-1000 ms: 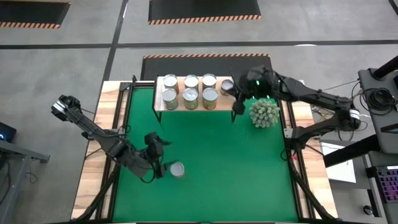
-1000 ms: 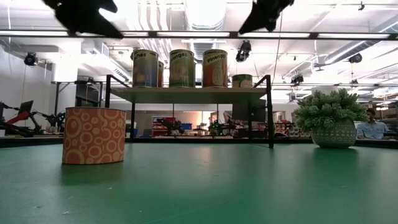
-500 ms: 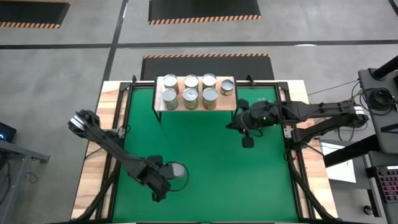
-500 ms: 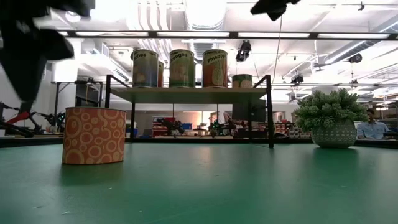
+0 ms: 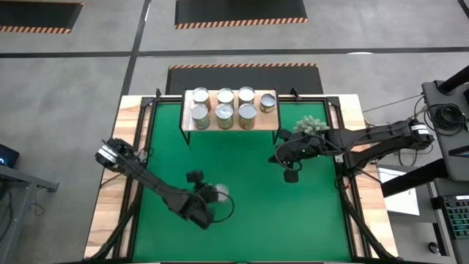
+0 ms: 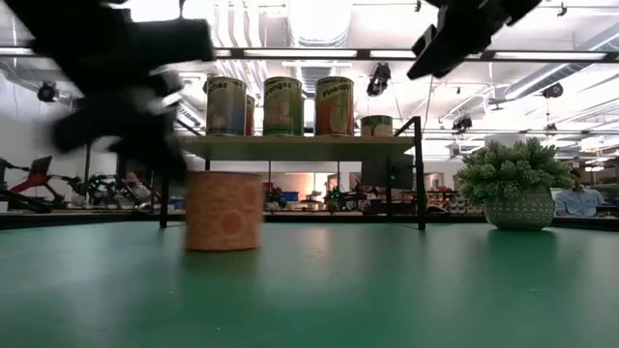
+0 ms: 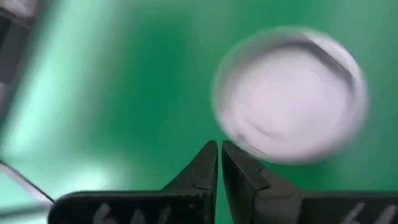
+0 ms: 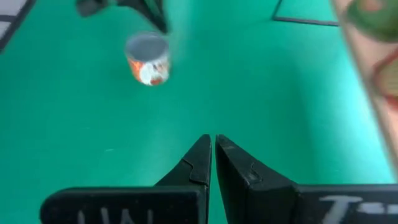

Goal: Pick and place cans onto a shelf
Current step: Put the canned meatballs on the shelf

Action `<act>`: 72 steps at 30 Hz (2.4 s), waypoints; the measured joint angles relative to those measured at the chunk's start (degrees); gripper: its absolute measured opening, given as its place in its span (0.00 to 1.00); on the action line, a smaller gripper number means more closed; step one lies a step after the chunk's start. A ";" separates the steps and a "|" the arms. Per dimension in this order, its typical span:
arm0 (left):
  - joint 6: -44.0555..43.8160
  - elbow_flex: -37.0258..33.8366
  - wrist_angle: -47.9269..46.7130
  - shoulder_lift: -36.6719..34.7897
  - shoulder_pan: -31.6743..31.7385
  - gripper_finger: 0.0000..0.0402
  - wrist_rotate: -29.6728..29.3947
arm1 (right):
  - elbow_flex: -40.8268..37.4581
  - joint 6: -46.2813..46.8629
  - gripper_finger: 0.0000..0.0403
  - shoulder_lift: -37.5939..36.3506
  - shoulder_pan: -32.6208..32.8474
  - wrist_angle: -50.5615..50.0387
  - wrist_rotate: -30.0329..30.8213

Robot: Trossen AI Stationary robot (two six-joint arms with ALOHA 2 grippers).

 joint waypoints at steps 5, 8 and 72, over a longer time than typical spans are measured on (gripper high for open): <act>6.55 0.23 3.16 -0.50 2.91 0.01 -4.82 | -6.57 2.31 0.03 0.02 0.00 10.39 -4.70; 7.79 0.39 3.56 -0.48 2.91 0.00 -1.32 | -10.08 4.22 0.03 0.81 0.13 15.20 -4.97; 7.43 -3.82 15.96 1.94 0.48 0.00 1.58 | 11.80 -9.66 0.03 42.80 4.96 29.36 3.30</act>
